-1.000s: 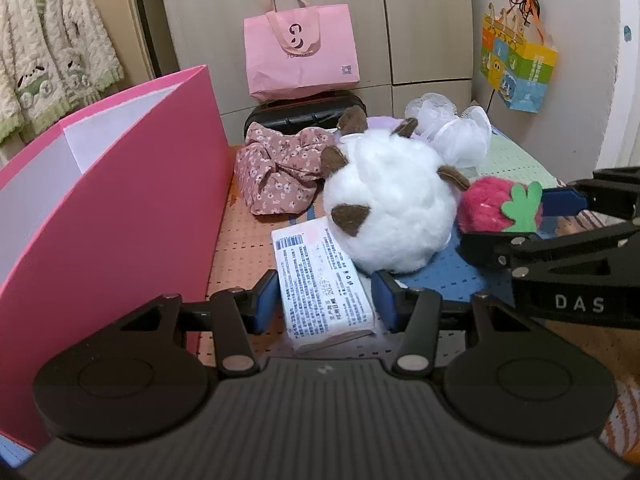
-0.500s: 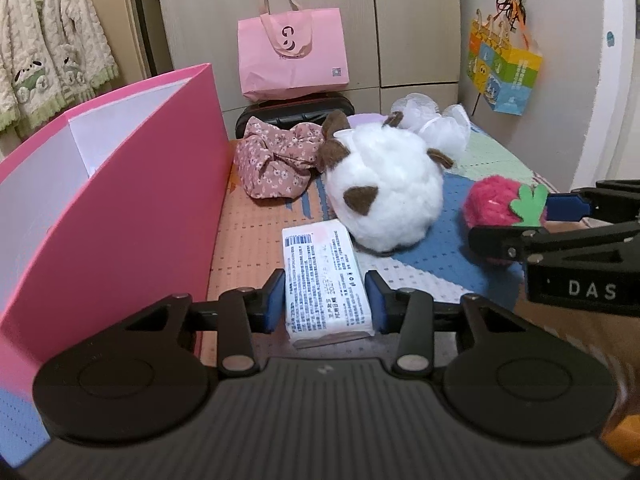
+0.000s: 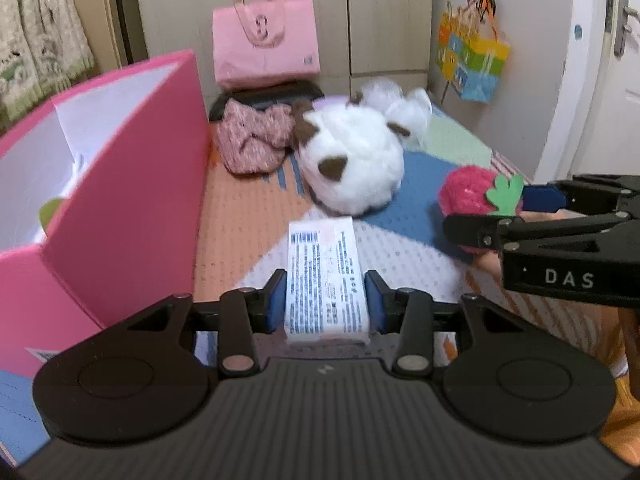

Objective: Organize soft objects
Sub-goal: 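Close the left tool on the tissue pack while the right tool grasps the strawberry pouch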

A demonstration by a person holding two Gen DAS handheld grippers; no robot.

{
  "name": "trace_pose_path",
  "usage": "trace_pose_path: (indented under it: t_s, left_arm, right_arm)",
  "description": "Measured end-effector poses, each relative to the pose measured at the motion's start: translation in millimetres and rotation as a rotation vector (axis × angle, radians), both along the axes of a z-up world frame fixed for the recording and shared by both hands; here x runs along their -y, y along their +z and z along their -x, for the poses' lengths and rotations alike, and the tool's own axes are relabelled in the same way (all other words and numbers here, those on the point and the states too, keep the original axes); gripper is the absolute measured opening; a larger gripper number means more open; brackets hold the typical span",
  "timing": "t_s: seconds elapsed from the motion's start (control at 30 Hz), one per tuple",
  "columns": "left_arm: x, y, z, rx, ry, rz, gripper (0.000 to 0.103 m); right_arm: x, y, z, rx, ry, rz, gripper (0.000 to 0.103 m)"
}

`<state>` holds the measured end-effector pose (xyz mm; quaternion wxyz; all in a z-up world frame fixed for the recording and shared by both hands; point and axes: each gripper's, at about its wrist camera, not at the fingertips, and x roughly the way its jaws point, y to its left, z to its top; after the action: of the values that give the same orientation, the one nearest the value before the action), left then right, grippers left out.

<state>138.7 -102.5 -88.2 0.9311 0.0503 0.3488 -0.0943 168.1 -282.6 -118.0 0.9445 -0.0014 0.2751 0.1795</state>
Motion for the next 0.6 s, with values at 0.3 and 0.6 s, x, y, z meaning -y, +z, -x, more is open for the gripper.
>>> trace_pose_path:
  t_s: [0.3, 0.6]
  left_arm:
    - [0.6, -6.7, -20.1, 0.019, 0.020, 0.016, 0.057]
    - [1.9, -6.5, -3.7, 0.051, -0.032, 0.034, 0.039]
  right_arm:
    - [0.8, -5.5, -0.2, -0.021, -0.014, -0.002, 0.061]
    - [7.7, -11.4, 0.5, -0.023, -0.026, -0.037, 0.061]
